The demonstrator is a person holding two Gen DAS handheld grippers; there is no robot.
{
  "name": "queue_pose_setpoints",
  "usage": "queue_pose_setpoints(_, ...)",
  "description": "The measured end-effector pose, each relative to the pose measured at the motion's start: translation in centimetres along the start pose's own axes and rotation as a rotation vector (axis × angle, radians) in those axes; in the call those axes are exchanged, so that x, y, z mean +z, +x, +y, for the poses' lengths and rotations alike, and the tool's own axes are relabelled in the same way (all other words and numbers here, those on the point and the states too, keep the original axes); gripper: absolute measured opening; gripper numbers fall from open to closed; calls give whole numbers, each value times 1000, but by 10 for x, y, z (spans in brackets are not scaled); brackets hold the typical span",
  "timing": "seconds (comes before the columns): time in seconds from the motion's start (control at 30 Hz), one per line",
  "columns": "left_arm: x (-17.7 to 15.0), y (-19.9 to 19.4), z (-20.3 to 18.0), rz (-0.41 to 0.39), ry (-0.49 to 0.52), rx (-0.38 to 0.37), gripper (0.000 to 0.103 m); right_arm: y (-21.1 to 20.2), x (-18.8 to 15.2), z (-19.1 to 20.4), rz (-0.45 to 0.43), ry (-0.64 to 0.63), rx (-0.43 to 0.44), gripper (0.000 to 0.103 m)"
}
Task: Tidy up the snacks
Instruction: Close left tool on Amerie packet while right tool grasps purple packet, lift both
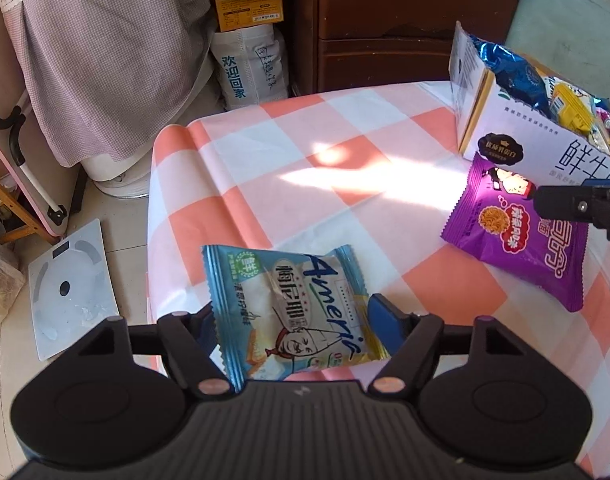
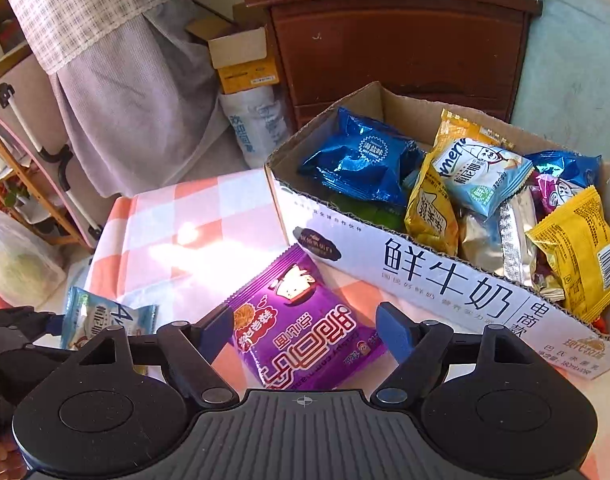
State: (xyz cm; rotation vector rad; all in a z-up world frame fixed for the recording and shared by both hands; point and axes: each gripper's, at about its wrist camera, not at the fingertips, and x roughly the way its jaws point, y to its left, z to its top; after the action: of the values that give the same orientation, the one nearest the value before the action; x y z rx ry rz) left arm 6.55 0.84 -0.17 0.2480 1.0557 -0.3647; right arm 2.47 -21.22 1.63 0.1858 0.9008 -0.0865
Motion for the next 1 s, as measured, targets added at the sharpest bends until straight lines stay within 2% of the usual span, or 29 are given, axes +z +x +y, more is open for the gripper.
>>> queue_pose_setpoints(0.1,0,-1,-2,-13,15,-6,67,10,-2,1,-24,-20,-13,80)
queue_pose_setpoints(0.17,1,-1,-3,-17,23,-9,61,18,-4,0,27,-4,12,80)
queue_pose_setpoints(0.27,2,-2,-4,-23,30,-21,57,22,-7,7,127,-36,57,80)
queue_pose_setpoints(0.47,1,-3,-2,-28,49,-23,62,14,-10,19,116,-116,50,82)
queue_pose_setpoints(0.57,-1,-3,-5,-33,73,-25,70,22,-14,23,133,-121,27,82)
queue_pose_setpoints(0.7,-3,-2,-11,-38,101,-36,73,26,-19,28,126,-151,-25,81)
queue_pose_setpoints(0.73,-3,-2,-12,-42,104,-38,71,27,-20,29,130,-147,-27,79)
queue_pose_setpoints(0.8,-3,-3,-11,-46,94,-59,60,29,-22,30,137,-145,-25,70)
queue_pose_setpoints(0.87,-2,-5,-11,-43,83,-93,39,28,-22,30,132,-143,-24,68)
queue_pose_setpoints(0.93,-2,-7,-13,-47,98,-90,28,27,-22,30,128,-142,-24,65)
queue_pose_setpoints(1.0,-3,-7,-13,-50,92,-102,23,25,-22,29,127,-133,-17,63)
